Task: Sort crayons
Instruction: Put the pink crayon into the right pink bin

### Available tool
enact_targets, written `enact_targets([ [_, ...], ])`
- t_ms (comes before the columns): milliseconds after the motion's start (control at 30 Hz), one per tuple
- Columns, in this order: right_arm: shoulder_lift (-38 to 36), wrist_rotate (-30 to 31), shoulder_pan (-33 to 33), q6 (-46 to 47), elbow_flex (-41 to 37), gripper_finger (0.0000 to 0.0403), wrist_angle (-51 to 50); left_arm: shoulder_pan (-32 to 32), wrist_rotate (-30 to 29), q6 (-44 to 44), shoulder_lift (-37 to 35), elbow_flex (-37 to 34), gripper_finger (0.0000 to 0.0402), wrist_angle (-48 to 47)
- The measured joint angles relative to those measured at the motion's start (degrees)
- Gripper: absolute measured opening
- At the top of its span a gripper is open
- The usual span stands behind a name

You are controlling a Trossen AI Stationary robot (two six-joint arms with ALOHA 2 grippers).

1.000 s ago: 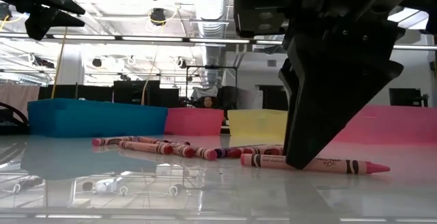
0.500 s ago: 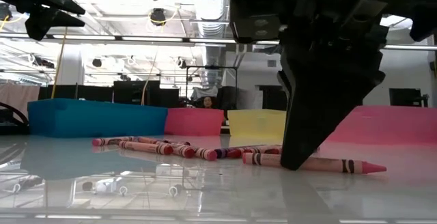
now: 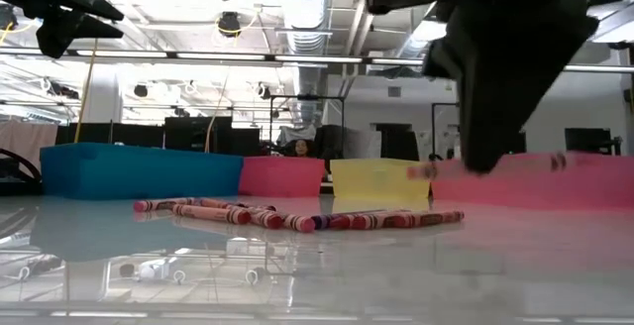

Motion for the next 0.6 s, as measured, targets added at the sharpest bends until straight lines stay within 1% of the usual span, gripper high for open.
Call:
enact_targets([
  [100, -2.58, 0.66, -0.33, 0.43, 0.0, 0.0003, -4.85, 0.0, -0.05, 0.0, 0.02, 0.0, 0.0145, 0.04],
  [167, -5.08, 3.17, -0.52, 2.07, -0.02, 0.0003, -9.5, 0.01, -0.07, 0.0, 0.0, 0.0, 0.0145, 0.12],
  [200, -6.51, 5.56, -0.7, 3.72, 0.0, 0.0003, -12.25, 0.02, -0.08, 0.0, 0.0, 0.0, 0.0145, 0.08],
  [300, -10.6, 13.44, -1.46, 12.27, 0.1, 0.0003, -24.42, 0.0, -0.09, 0.0, 0.0, 0.0, 0.0145, 0.11],
  [467, -15.98, 22.51, -3.85, 29.71, 0.04, 0.0002, -42.71, 0.0, -0.05, -0.03, 0.01, 0.0, 0.0145, 0.09],
  [500, -16.93, 23.61, -4.69, 32.69, -0.37, 0.0002, -43.34, 0.0, -0.07, -0.08, 0.0, 0.0, 0.0145, 0.09],
  [600, -20.91, 25.04, -8.31, 34.21, -4.13, 0.0002, -40.81, 0.0, -0.05, -0.22, 0.0, 0.0, 0.0145, 0.07],
])
